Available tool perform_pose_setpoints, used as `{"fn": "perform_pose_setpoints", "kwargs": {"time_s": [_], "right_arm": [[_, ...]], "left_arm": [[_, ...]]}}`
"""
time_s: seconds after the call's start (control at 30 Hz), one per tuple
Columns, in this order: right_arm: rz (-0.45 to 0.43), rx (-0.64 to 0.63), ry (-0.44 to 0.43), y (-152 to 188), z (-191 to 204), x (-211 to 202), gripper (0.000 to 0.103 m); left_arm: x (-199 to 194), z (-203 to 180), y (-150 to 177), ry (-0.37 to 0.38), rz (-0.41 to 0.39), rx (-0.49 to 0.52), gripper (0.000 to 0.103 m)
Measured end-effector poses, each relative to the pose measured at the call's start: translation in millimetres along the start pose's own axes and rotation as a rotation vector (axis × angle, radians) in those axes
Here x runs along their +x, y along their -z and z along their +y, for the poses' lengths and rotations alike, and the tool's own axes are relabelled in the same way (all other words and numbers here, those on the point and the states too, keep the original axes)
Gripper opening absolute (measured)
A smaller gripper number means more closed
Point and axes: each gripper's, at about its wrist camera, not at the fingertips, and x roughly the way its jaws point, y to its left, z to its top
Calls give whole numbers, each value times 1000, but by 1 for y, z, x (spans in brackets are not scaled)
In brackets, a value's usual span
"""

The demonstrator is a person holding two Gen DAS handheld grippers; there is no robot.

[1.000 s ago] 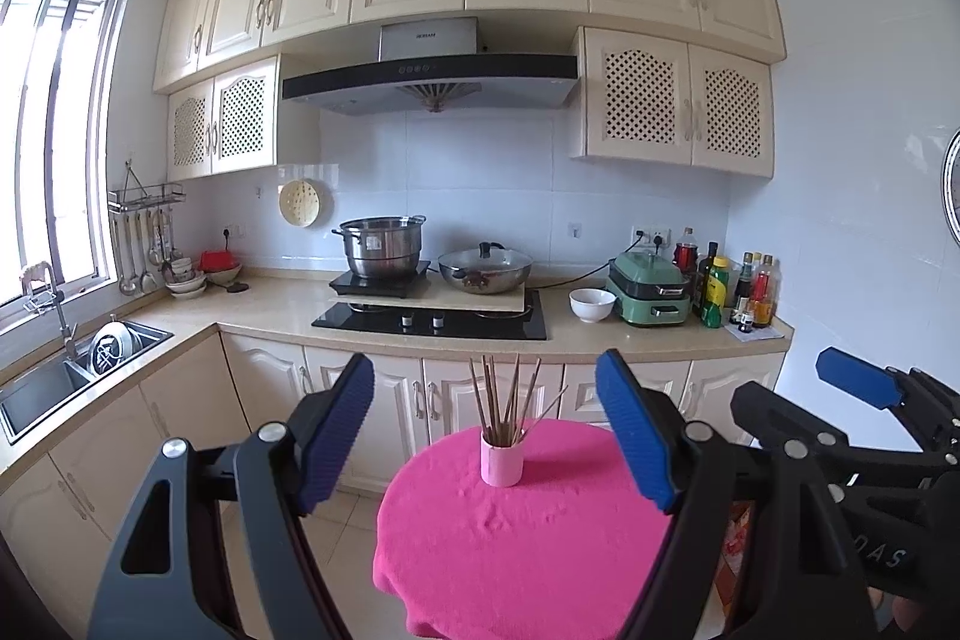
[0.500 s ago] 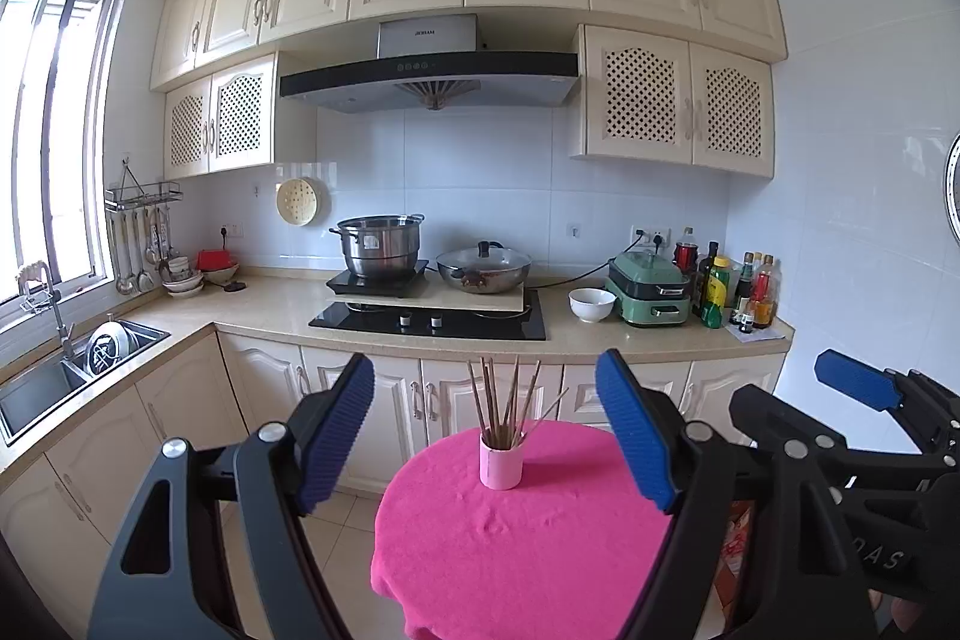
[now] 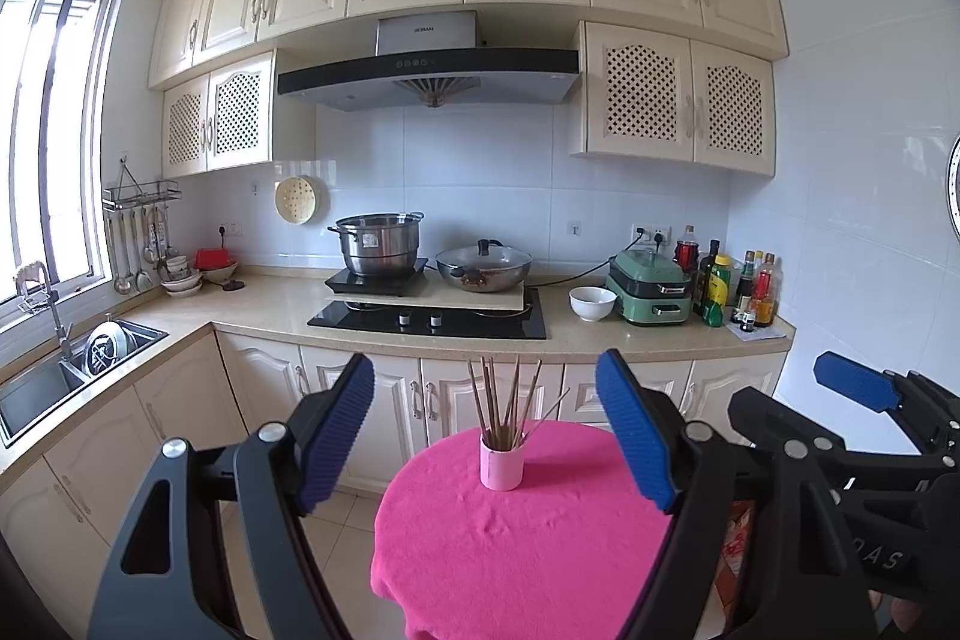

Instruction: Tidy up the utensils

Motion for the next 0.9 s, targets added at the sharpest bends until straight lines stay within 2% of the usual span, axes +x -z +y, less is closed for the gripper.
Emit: {"fn": "perform_pose_setpoints", "kwargs": {"time_s": [0.9], "right_arm": [[23,9,12,-2,0,11,82]], "left_arm": [[11,6,4,11,15,4,75]]}}
